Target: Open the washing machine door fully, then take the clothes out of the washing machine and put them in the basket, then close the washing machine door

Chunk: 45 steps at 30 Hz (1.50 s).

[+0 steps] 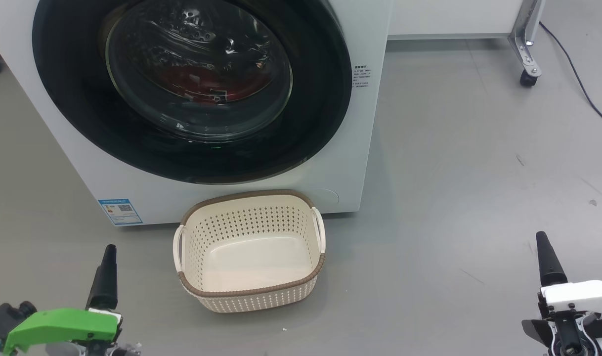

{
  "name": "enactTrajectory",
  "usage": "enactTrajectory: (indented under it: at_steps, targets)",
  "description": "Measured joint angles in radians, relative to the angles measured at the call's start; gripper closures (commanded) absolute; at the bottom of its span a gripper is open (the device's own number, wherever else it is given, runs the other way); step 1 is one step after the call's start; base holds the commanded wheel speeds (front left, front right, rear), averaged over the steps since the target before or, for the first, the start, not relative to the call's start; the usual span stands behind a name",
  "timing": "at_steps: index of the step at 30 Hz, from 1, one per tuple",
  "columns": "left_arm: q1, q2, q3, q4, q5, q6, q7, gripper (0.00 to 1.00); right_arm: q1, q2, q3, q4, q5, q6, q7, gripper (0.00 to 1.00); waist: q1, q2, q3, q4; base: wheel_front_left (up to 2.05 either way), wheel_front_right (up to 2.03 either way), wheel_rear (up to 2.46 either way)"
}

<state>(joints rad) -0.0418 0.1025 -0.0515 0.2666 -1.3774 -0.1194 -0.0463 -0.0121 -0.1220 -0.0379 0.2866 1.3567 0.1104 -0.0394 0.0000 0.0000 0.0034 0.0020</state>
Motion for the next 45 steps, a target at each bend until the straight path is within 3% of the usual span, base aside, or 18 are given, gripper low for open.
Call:
enactTrajectory:
  at_steps: [5,19,45]
  targets:
    - [-0.004,0.027,-0.030,-0.002,0.115,0.002,-0.022,0.00,-0.001,-0.035,0.043,-0.005,-0.122,-0.022,-0.021,0.00,0.0000,0.0000,0.001,0.000,0.00,0.00,0.00]
    - [-0.022,0.076,-0.126,-0.021,0.427,0.066,-0.071,0.00,-0.022,-0.086,0.146,-0.013,-0.408,-0.090,-0.072,0.00,0.0000,0.0000,0.004,0.000,0.00,0.00,0.00]
    - [-0.039,0.077,-0.206,-0.061,0.801,0.133,-0.155,0.00,-0.042,-0.105,0.283,-0.011,-0.781,-0.168,-0.158,0.00,0.0000,0.0000,0.014,0.002,0.00,0.00,0.00]
